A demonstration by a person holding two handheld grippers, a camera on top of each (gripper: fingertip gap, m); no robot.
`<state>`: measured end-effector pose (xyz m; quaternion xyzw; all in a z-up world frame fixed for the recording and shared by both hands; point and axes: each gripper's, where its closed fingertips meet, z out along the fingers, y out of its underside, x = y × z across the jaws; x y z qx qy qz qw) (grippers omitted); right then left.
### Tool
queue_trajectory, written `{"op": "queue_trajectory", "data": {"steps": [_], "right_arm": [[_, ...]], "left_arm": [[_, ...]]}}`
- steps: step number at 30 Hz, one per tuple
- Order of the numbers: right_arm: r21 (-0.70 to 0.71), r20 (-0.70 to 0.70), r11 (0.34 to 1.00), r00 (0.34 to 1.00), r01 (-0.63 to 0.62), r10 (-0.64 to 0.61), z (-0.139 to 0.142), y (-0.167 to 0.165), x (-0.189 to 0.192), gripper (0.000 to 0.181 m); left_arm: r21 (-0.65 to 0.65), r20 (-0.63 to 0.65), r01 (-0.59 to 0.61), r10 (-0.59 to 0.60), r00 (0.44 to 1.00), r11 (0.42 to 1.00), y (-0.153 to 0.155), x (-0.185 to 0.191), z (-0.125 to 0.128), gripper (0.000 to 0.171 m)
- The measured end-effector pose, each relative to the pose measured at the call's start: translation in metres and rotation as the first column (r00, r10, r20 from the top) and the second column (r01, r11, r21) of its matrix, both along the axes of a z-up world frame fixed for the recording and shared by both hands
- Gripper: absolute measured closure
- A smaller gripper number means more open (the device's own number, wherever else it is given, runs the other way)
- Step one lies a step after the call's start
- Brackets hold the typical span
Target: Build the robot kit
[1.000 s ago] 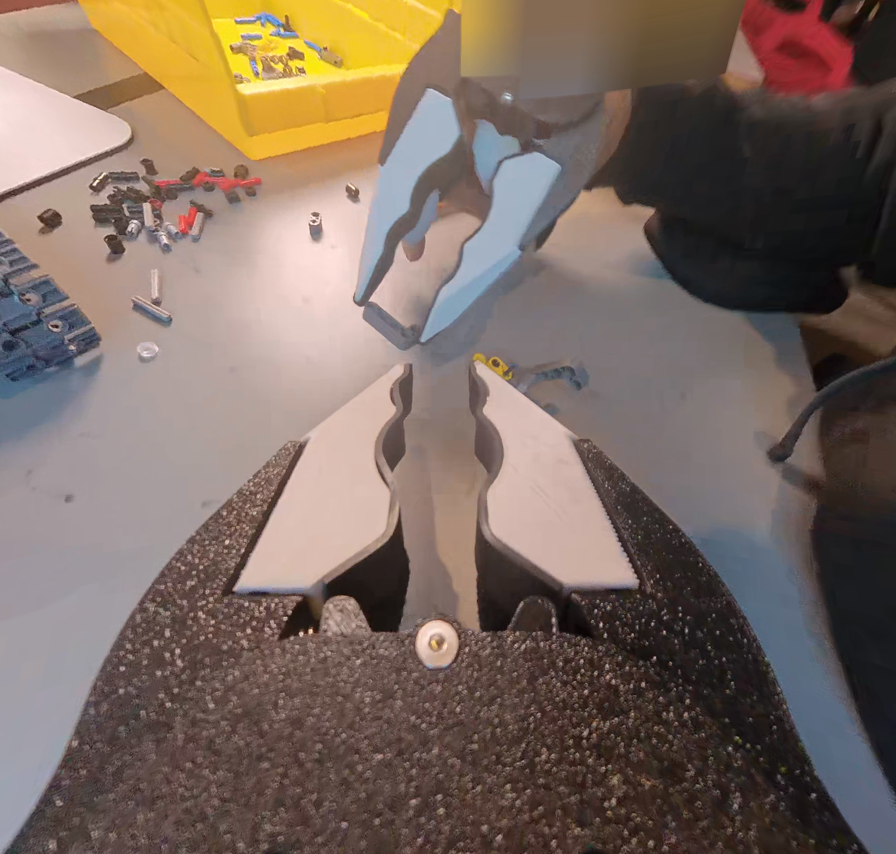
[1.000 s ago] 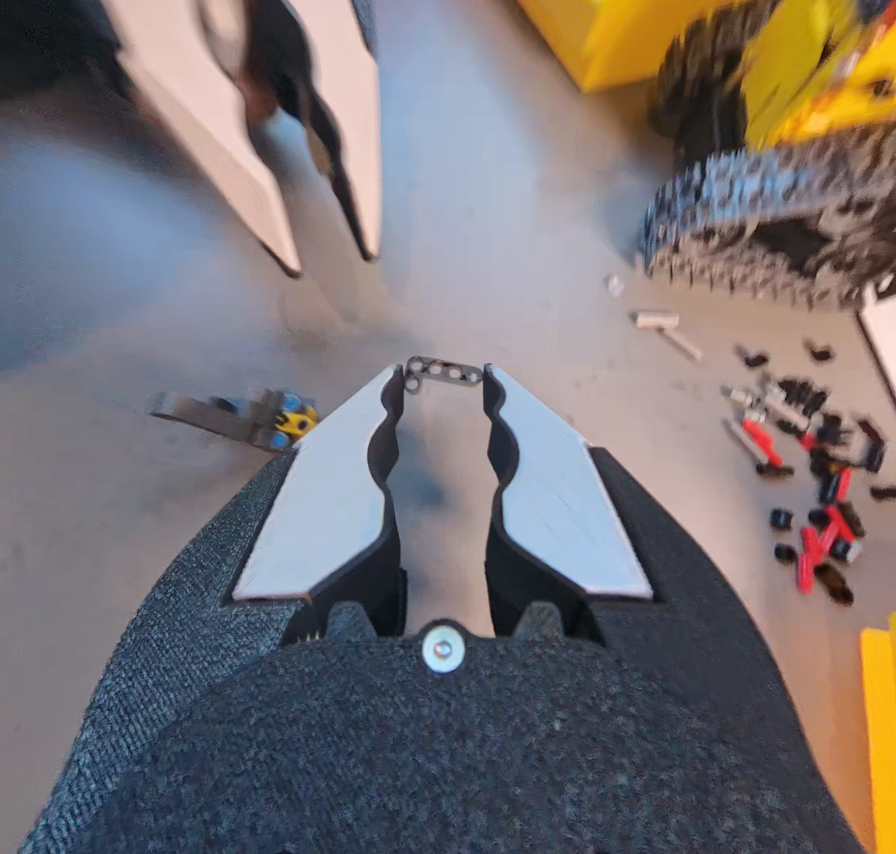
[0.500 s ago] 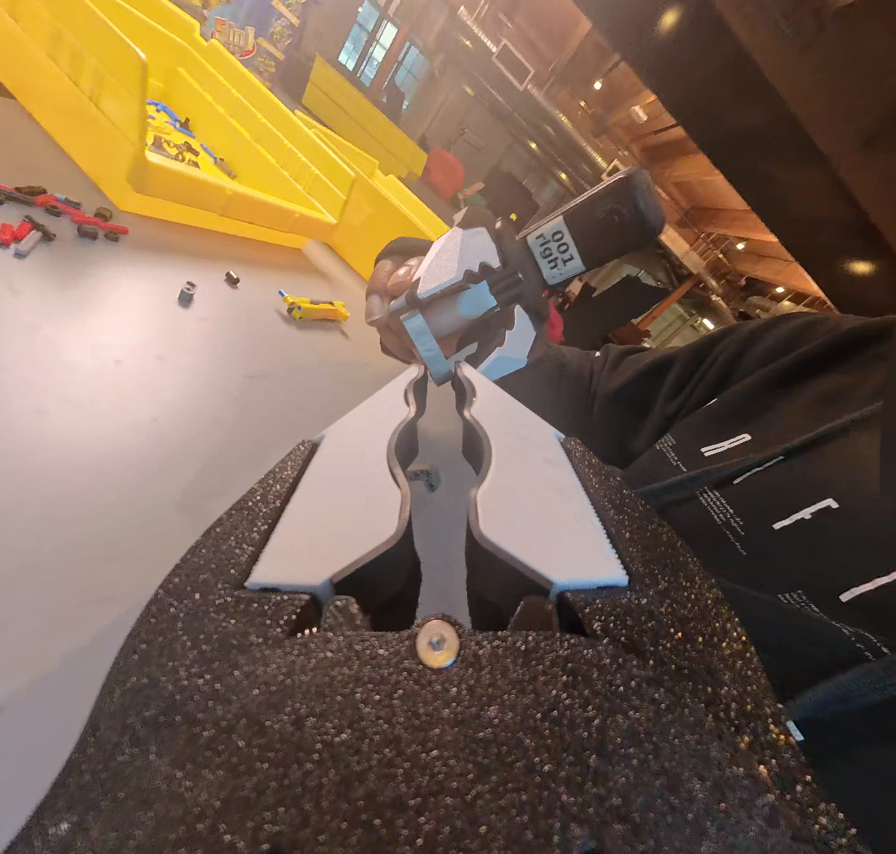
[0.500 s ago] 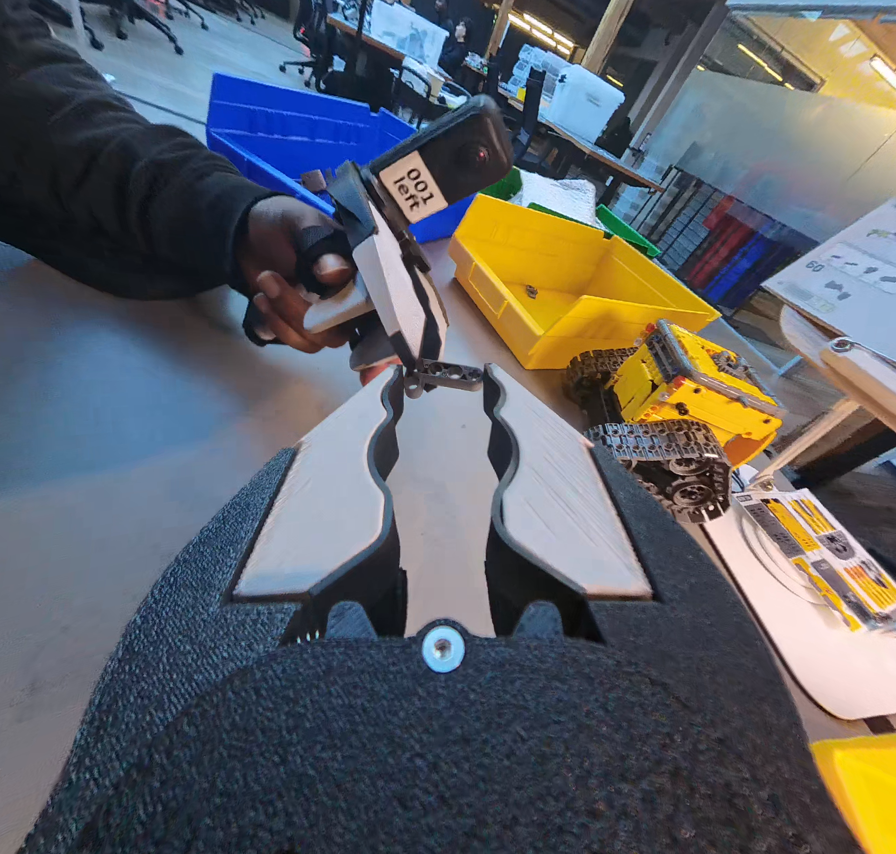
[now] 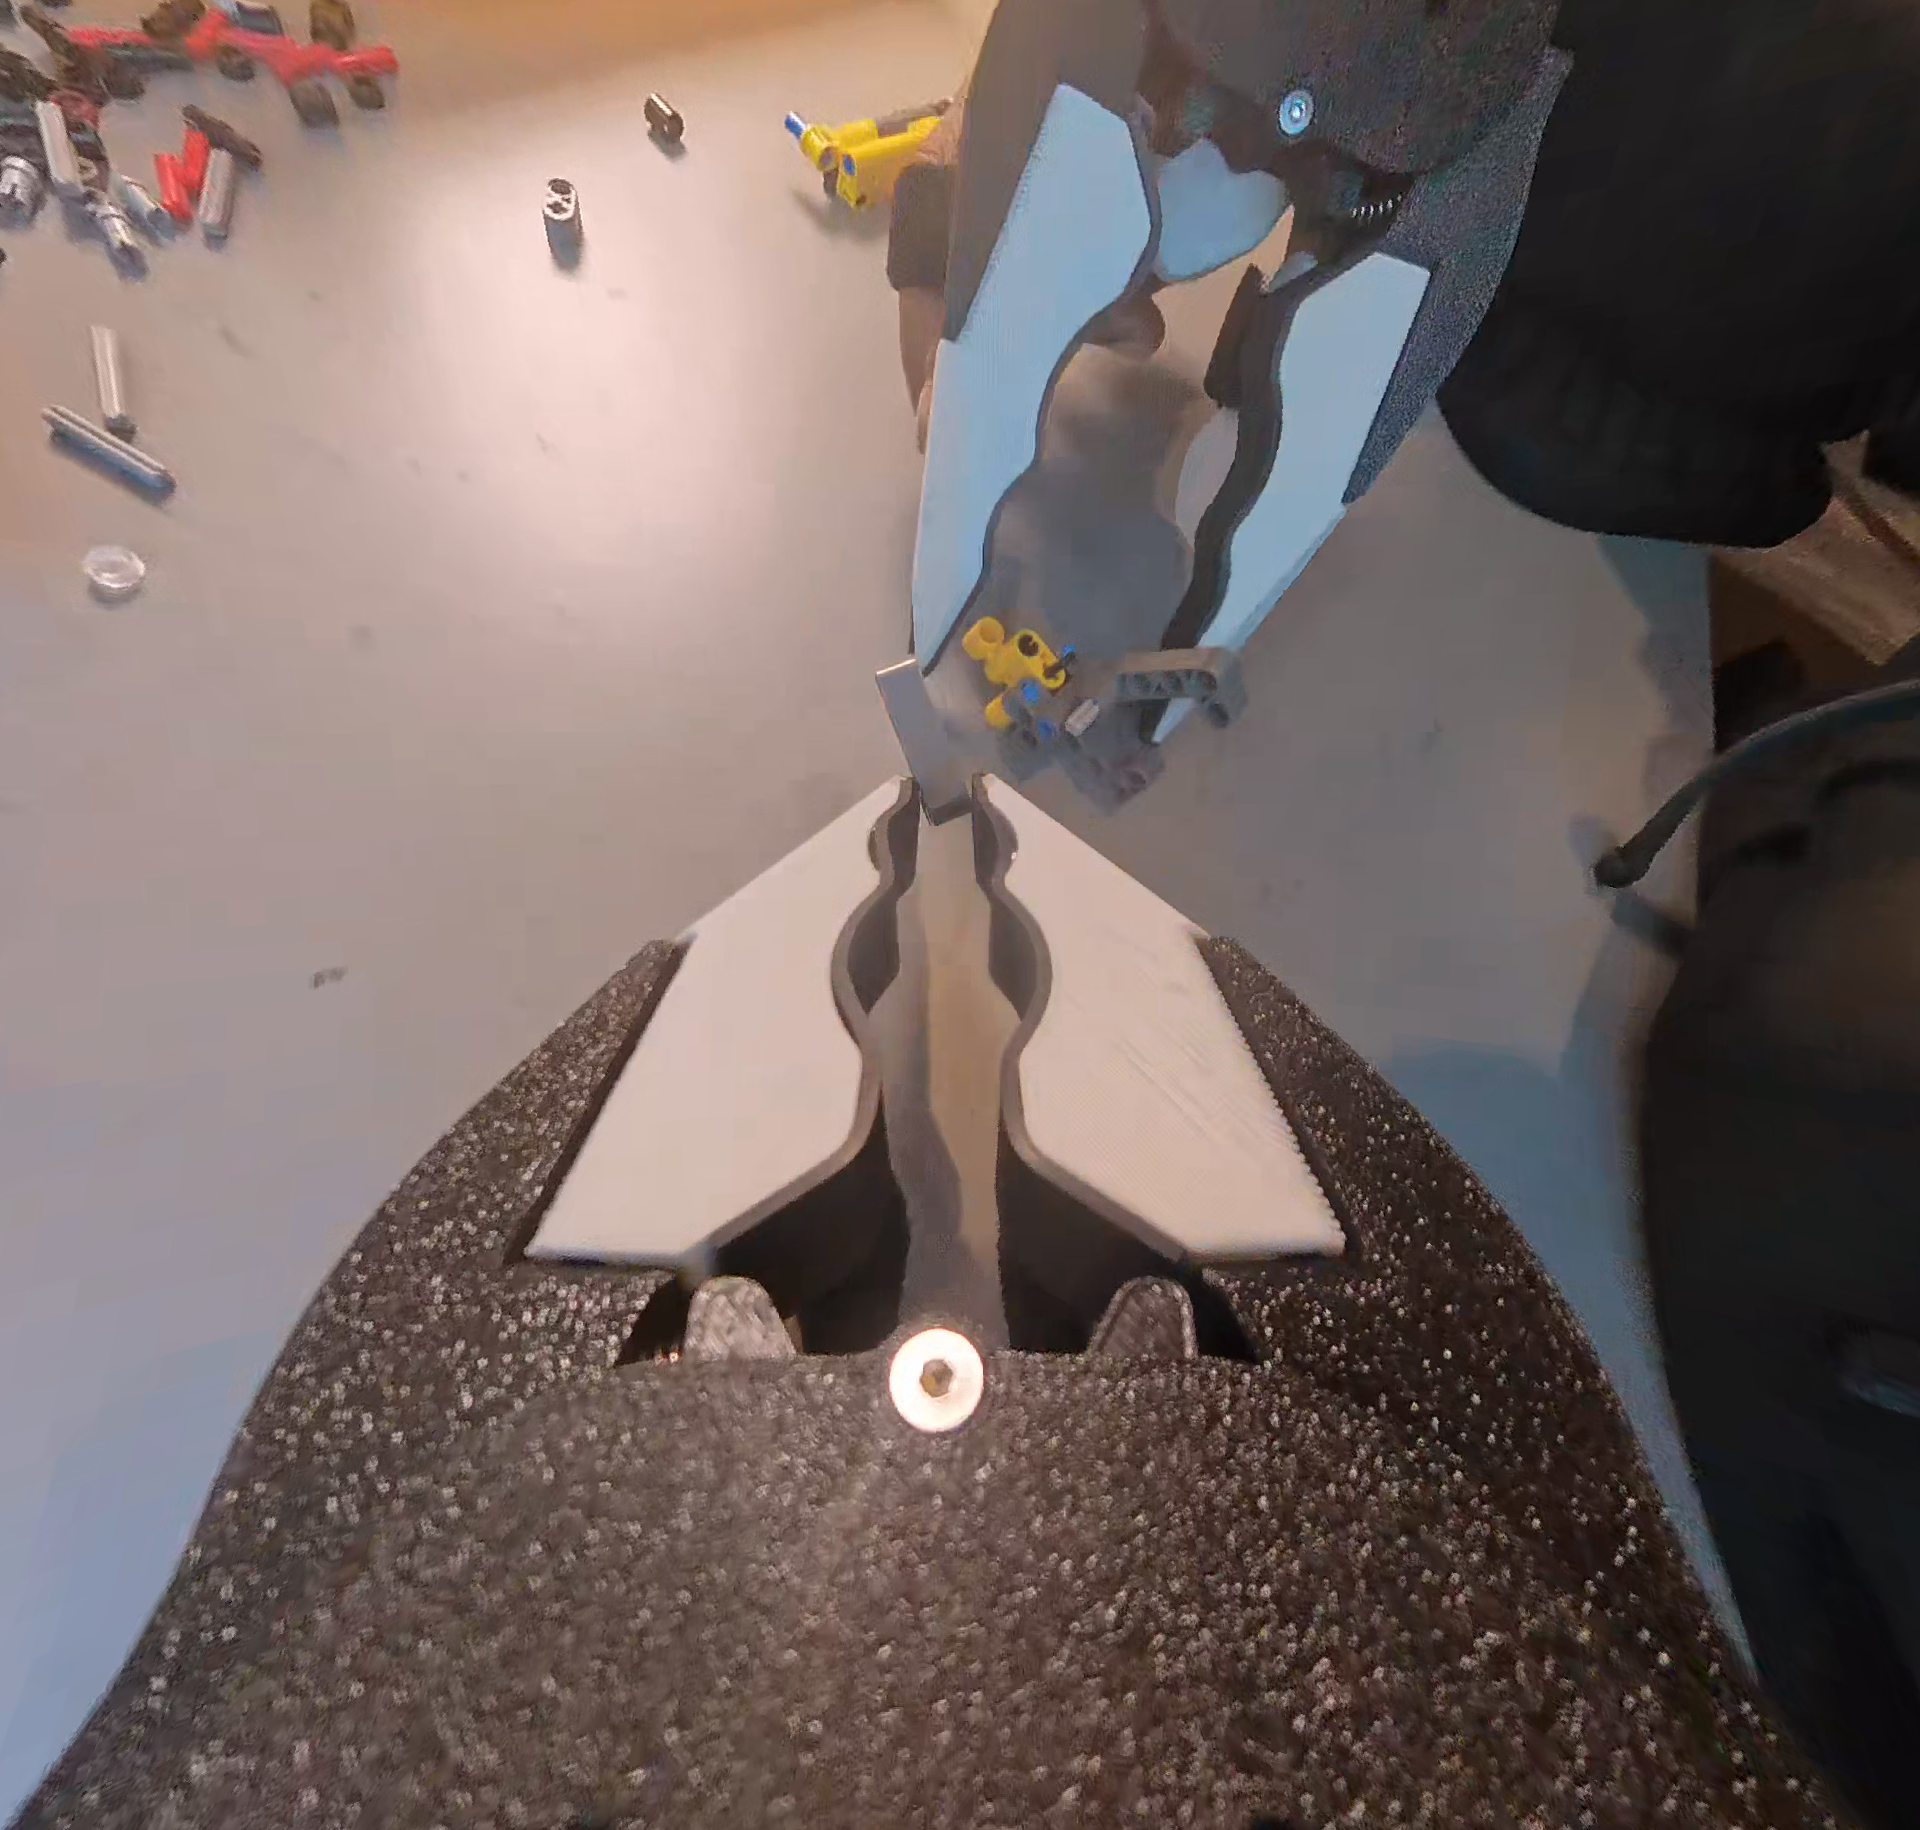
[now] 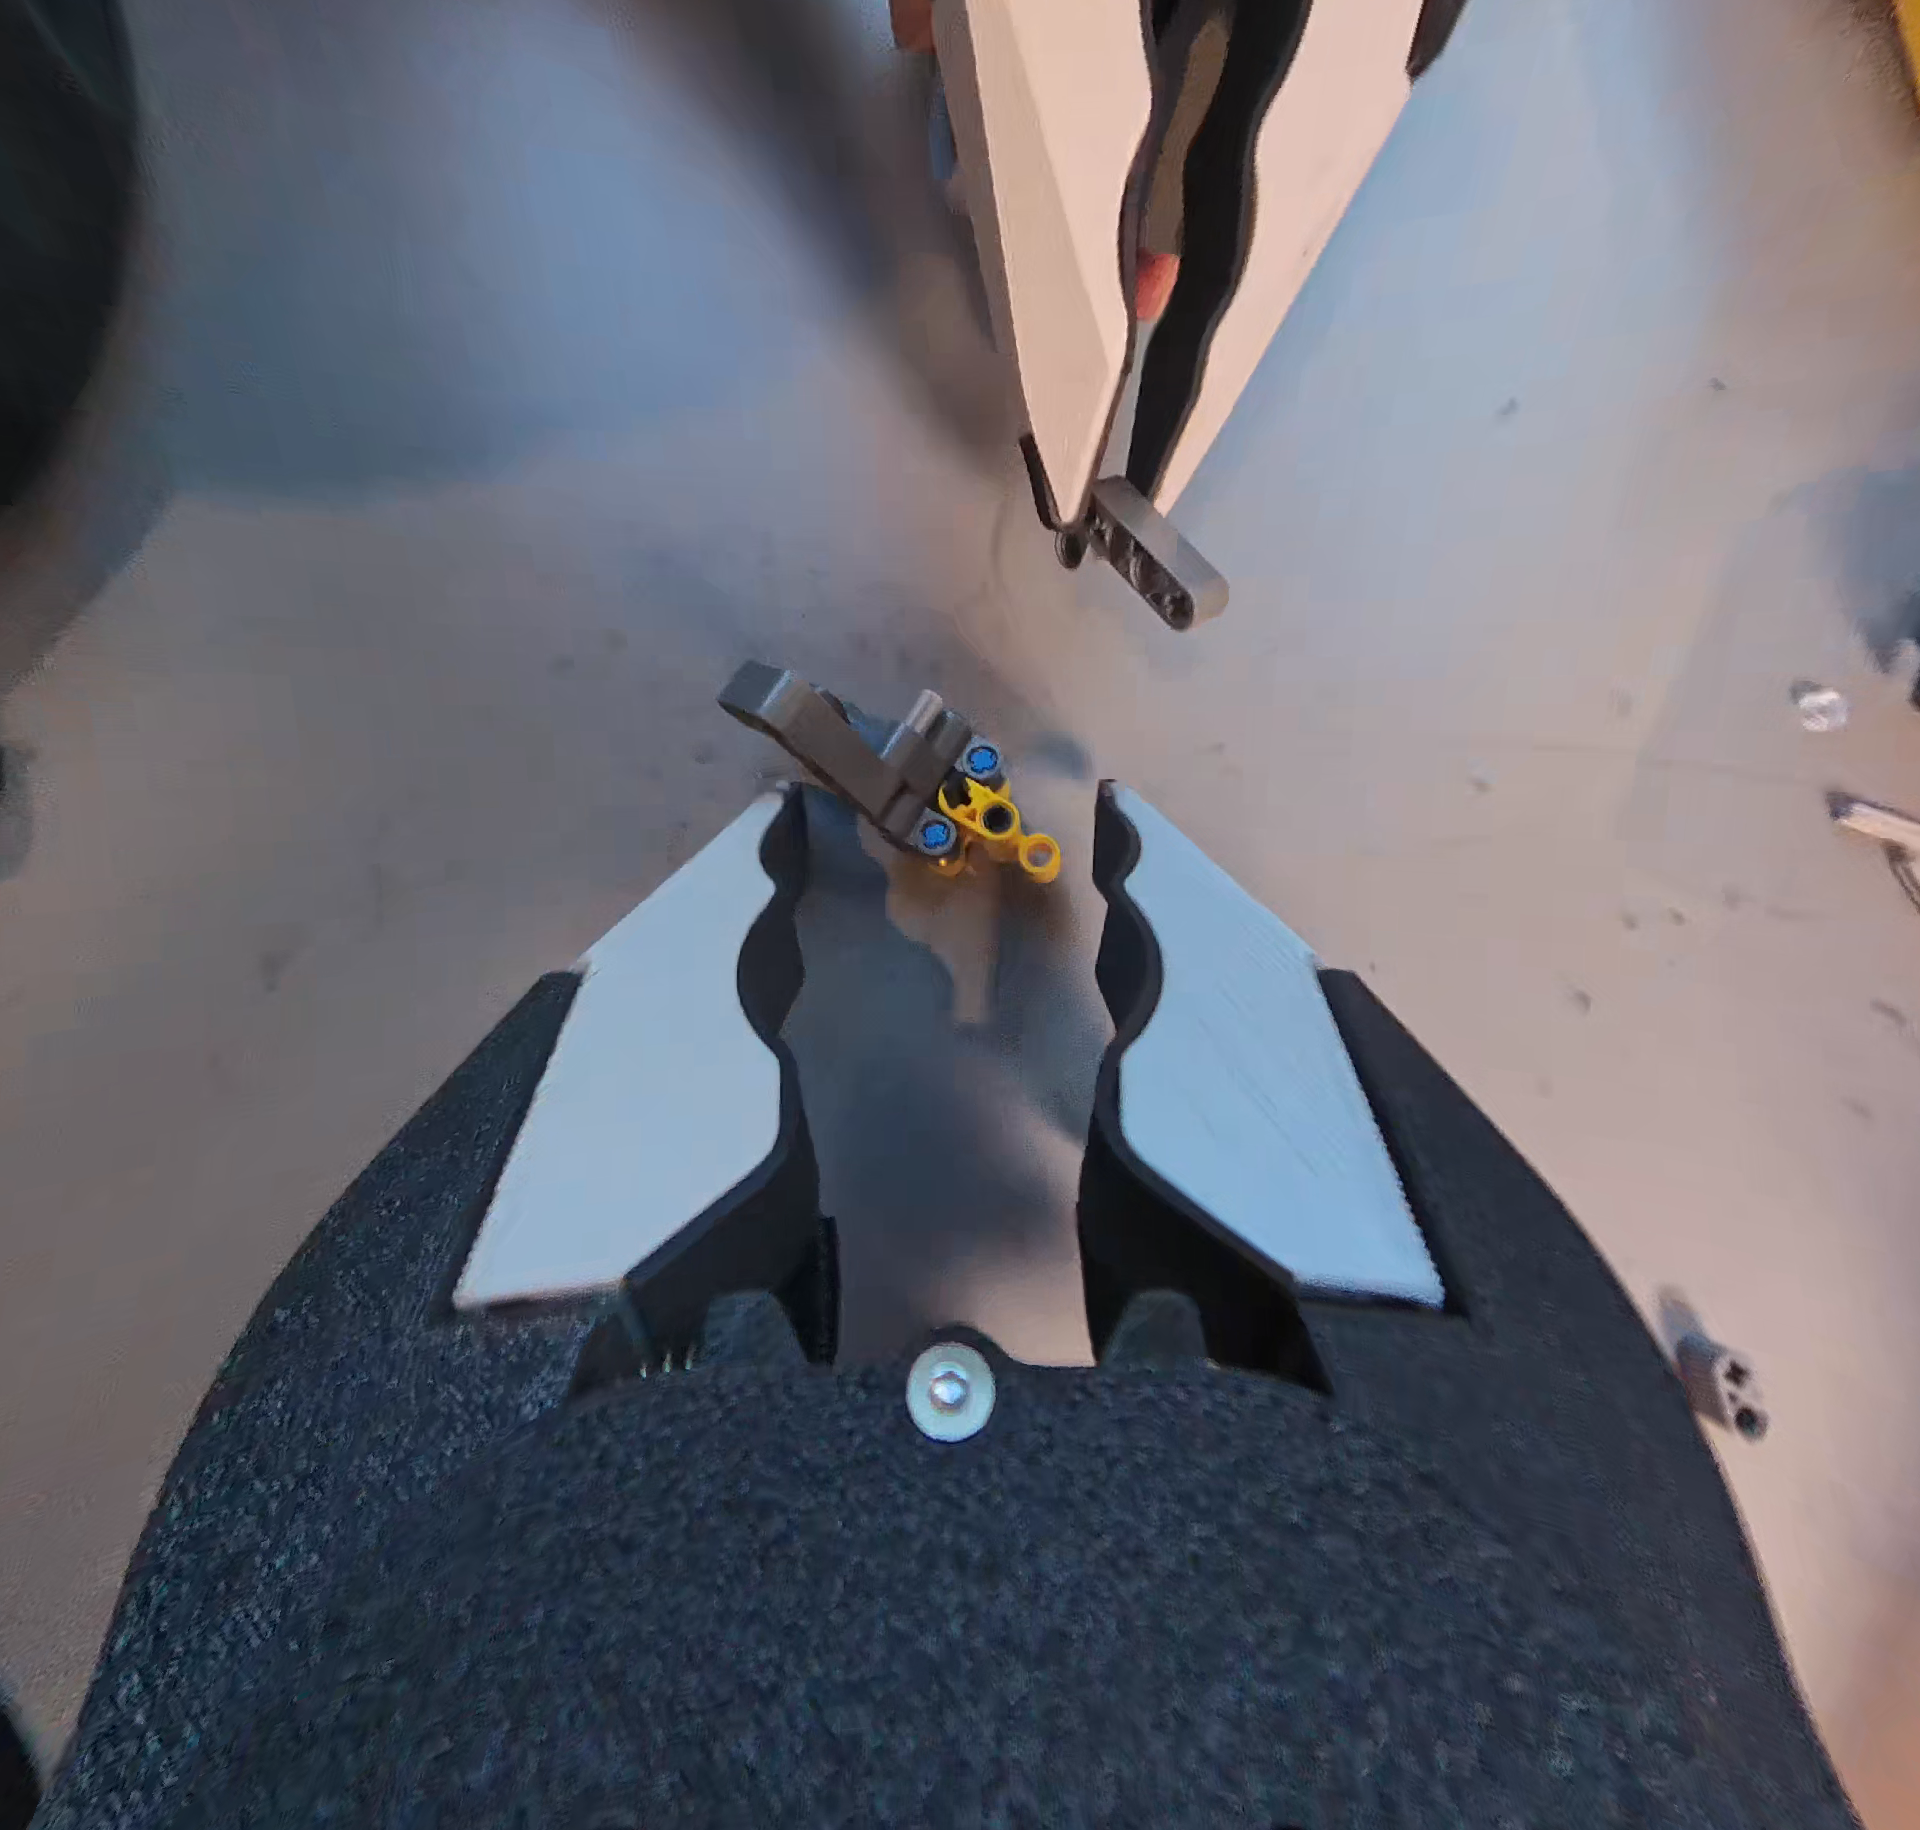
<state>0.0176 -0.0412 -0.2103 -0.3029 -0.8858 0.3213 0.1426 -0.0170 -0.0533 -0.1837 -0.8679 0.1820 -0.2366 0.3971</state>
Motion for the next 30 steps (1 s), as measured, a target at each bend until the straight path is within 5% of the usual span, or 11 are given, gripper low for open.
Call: {"op": "queue_trajectory", "data": {"steps": [8,15,19,23,27,30], "right_arm": [[-0.032,0.125,0.999,0.992,-0.002,0.006,0.000,-0.008,0.048,0.139],[-0.037,0.010,0.991,0.992,0.127,-0.127,0.007,-0.005,0.033,0.138],[0.030,-0.065,0.989,0.988,0.146,-0.143,0.003,-0.002,0.024,0.165],[-0.050,-0.047,0.990,0.990,0.129,-0.131,0.009,0.001,0.027,0.162],[-0.236,-0.143,0.955,0.965,0.181,-0.218,0.049,0.006,0.009,0.156],[-0.223,-0.215,0.954,0.944,0.201,-0.250,0.054,0.010,-0.007,0.156]], "left_arm": [[-0.009,-0.003,0.035,-0.035,0.999,0.999,-0.005,-0.003,-0.004,0.162],[-0.037,-0.147,0.206,-0.210,0.967,0.978,-0.016,0.006,-0.008,0.162],[-0.096,-0.146,0.294,-0.306,0.941,0.951,-0.016,0.013,-0.008,0.163],[-0.153,-0.179,0.354,-0.378,0.908,0.923,-0.013,0.014,-0.009,0.162],[-0.159,-0.219,0.395,-0.422,0.880,0.905,-0.004,0.015,0.000,0.162],[-0.155,-0.221,0.440,-0.465,0.857,0.885,0.000,0.022,0.010,0.163]]}}
